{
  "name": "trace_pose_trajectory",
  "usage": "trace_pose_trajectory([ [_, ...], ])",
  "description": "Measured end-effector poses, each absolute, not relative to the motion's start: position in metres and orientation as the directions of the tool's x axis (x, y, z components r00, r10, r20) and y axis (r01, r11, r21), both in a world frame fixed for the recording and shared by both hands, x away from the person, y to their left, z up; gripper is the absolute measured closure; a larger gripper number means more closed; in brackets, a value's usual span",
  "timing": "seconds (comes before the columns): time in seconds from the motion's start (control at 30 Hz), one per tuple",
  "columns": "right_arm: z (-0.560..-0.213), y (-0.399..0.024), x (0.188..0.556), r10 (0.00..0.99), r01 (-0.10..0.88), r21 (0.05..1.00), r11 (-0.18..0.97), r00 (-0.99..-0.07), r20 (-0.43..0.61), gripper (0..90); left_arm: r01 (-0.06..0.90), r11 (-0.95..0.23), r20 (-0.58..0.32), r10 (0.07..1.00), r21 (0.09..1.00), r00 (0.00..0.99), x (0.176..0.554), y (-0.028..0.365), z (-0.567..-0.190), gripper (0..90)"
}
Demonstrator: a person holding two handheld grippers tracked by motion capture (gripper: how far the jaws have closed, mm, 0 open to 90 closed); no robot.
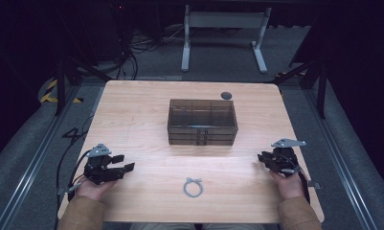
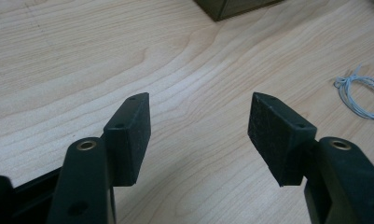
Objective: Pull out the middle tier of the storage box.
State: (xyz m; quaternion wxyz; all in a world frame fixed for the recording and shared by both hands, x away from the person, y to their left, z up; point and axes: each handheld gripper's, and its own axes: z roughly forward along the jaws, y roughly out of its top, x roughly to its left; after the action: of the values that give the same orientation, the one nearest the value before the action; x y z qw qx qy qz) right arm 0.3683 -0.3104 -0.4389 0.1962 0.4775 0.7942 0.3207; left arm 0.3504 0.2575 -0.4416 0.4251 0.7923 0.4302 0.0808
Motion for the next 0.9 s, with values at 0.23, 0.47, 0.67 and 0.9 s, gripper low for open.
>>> trace_pose_trajectory([
  [0.23, -0.429, -0.282, 0.357, 0.838, 0.557, 0.712, 0.428, -0.540, -0.081, 85.6, 0.611, -0.268, -0.242, 0.745, 0.745, 0.622, 0.349, 0.257, -0.441, 40.0],
  [0.47, -0.428, -0.268, 0.353, 0.806, 0.509, 0.713, 0.482, -0.576, -0.134, 80.9, 0.602, -0.275, -0.233, 0.742, 0.750, 0.629, 0.348, 0.257, -0.439, 39.5],
  [0.67, -0.425, -0.261, 0.350, 0.800, 0.483, 0.714, 0.507, -0.573, -0.180, 76.9, 0.608, -0.270, -0.240, 0.744, 0.746, 0.624, 0.349, 0.257, -0.441, 39.5],
  [0.9, -0.423, -0.249, 0.346, 0.761, 0.425, 0.703, 0.571, -0.594, -0.259, 69.9, 0.611, -0.274, -0.242, 0.741, 0.743, 0.627, 0.350, 0.257, -0.442, 39.5],
])
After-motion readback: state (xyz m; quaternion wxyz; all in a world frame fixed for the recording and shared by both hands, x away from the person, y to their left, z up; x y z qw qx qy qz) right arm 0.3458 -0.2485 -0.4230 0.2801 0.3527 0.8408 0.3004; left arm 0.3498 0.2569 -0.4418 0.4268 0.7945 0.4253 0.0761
